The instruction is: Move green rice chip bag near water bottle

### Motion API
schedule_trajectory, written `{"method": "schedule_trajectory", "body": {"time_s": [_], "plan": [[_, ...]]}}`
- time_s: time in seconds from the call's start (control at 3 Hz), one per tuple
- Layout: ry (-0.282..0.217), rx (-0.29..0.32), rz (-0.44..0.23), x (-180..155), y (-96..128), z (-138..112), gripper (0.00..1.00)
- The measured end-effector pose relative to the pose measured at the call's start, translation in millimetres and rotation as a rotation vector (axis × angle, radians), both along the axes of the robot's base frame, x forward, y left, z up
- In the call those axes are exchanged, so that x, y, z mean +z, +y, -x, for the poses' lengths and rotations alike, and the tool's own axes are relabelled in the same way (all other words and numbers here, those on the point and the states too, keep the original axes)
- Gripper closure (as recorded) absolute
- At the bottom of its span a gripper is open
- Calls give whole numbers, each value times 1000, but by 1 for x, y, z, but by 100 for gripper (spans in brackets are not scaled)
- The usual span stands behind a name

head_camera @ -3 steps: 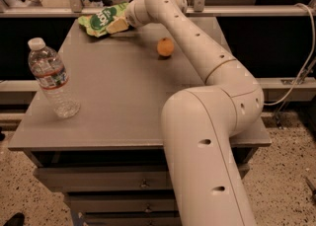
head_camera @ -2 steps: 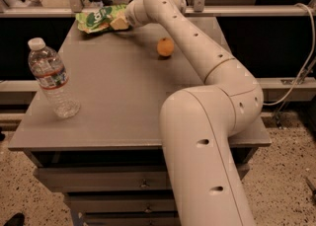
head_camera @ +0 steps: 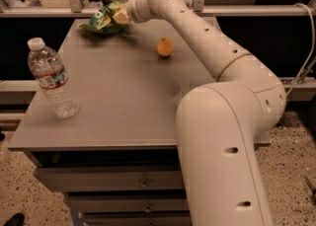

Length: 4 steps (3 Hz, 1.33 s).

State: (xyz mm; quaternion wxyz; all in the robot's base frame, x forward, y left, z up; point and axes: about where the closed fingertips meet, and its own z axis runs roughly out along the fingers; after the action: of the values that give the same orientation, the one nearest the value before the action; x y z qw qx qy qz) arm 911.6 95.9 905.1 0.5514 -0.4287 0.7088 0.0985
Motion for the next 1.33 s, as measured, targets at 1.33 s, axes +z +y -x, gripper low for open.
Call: {"method": "schedule_trajectory", "body": {"time_s": [1.33], "plan": [[23, -10, -103, 27, 9, 144, 100]]}}
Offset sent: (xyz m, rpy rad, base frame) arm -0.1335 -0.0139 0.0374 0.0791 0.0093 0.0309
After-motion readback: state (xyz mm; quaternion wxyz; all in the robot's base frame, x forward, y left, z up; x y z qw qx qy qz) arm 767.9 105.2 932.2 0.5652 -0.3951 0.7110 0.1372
